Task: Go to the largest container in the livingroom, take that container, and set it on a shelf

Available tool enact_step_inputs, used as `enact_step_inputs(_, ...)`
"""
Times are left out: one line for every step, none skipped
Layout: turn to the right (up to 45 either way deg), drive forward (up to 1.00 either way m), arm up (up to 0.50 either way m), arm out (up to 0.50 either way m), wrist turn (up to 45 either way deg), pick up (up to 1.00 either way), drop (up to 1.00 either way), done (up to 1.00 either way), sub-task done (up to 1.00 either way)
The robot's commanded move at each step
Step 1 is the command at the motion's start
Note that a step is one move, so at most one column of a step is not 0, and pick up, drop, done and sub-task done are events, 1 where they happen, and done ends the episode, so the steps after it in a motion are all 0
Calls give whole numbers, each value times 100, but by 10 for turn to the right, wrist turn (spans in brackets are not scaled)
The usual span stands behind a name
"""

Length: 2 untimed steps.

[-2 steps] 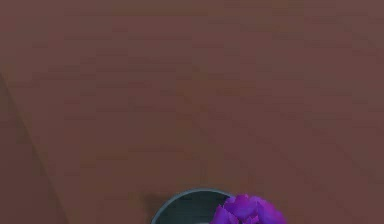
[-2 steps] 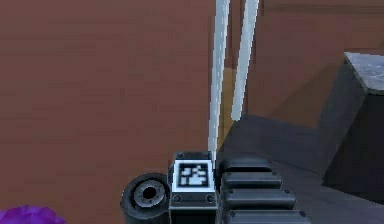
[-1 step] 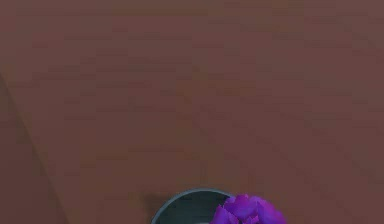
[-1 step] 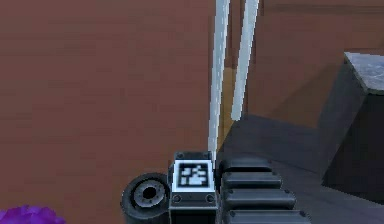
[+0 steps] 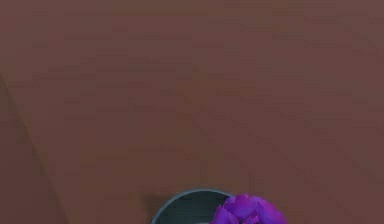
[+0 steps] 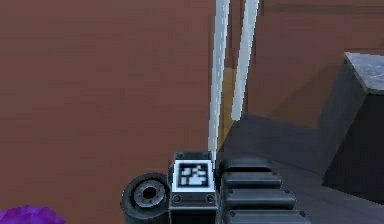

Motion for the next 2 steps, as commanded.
enact_step_inputs(-450, 0, 0, 0, 0, 0, 0, 0, 0)
enact_step_inputs(-450, 0, 0, 0, 0, 0, 0, 0, 0)
